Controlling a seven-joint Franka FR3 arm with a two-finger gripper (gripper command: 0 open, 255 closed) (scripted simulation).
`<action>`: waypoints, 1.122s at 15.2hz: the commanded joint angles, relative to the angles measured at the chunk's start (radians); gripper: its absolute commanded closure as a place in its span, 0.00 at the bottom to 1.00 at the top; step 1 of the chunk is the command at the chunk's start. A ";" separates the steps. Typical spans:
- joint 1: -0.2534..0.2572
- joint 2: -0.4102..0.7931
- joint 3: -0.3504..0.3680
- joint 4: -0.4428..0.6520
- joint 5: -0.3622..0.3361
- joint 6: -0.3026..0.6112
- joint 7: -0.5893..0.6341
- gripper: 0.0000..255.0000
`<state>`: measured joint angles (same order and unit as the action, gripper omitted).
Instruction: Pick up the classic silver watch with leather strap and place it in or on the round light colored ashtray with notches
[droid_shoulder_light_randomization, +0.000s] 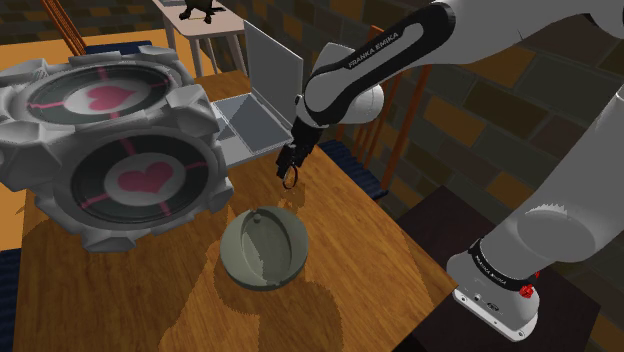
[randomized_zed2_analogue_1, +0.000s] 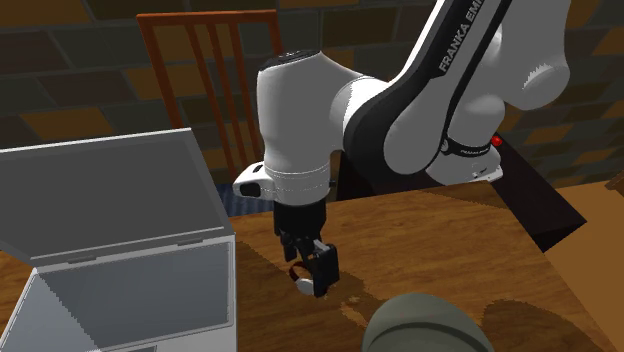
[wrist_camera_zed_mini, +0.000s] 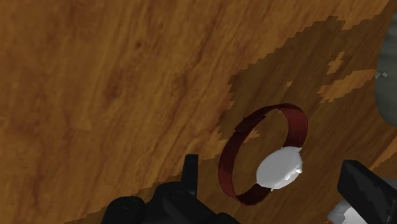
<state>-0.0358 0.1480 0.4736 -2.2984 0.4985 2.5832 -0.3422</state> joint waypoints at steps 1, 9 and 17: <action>0.005 0.019 0.001 0.004 -0.004 0.016 0.002 0.00; 0.005 0.019 0.001 0.004 -0.005 0.016 0.002 1.00; 0.005 0.019 0.001 0.004 -0.005 0.016 0.002 1.00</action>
<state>-0.0310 0.1667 0.4742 -2.2943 0.4940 2.5994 -0.3398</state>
